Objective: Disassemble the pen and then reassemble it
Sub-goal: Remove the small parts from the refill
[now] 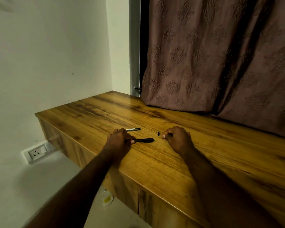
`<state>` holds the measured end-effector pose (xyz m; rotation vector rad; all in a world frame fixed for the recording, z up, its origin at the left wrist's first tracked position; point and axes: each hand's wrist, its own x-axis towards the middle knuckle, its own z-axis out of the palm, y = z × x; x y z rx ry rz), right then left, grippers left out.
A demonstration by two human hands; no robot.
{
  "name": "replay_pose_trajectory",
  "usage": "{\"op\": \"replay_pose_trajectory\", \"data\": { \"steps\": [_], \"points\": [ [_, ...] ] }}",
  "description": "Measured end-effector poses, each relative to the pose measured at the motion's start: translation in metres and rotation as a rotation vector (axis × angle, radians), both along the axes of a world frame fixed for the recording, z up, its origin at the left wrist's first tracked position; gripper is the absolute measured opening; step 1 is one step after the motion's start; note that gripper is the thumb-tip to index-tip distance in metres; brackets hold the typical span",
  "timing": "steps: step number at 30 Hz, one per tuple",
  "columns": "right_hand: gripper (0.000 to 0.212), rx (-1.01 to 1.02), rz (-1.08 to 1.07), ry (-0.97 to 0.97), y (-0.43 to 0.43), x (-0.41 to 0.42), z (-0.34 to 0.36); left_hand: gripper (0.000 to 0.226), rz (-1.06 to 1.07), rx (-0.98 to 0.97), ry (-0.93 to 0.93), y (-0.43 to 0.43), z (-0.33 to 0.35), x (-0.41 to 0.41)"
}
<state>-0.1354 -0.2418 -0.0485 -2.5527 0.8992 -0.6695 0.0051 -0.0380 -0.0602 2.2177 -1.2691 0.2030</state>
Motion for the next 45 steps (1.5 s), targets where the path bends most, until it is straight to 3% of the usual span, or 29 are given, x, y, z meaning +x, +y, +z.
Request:
{"op": "replay_pose_trajectory", "data": {
  "steps": [9,12,15,17,20,23,27,31,35,41,45],
  "points": [
    [0.021,0.065,0.025,-0.048,-0.003,-0.004,-0.002,0.016,0.018,-0.017,0.007,0.000,0.000,-0.001],
    [0.021,0.152,0.008,-0.266,-0.002,-0.006,0.000,0.029,0.047,-0.048,-0.006,-0.003,-0.002,0.001],
    [0.019,0.044,0.043,-0.422,0.016,-0.005,0.009,0.035,0.096,-0.144,0.013,-0.003,-0.001,0.002],
    [0.021,-0.016,0.200,-0.370,0.035,0.001,0.012,0.029,0.186,-0.253,0.132,-0.001,0.002,0.010],
    [0.031,-0.111,0.398,-0.133,0.060,0.011,0.011,0.021,0.346,-0.402,0.352,0.002,0.006,0.024],
    [0.037,-0.184,0.448,0.012,0.067,0.018,0.005,0.024,0.359,-0.363,0.459,0.000,0.008,0.035],
    [0.037,-0.213,0.430,0.061,0.065,0.024,0.002,0.025,0.220,-0.287,0.577,-0.003,0.005,0.053],
    [0.030,-0.229,0.421,0.089,0.063,0.031,0.001,0.026,0.144,-0.213,0.467,-0.007,0.007,0.061],
    [0.026,-0.174,0.415,0.068,0.062,0.035,-0.002,0.013,0.054,0.025,0.284,-0.017,0.020,0.068],
    [0.029,-0.137,0.424,0.029,0.059,0.035,-0.005,0.007,0.086,-0.093,0.258,-0.022,0.009,0.073],
    [0.025,-0.108,0.396,-0.204,0.058,0.030,0.000,0.009,0.097,-0.349,0.373,-0.013,0.008,0.065]
  ]
}}
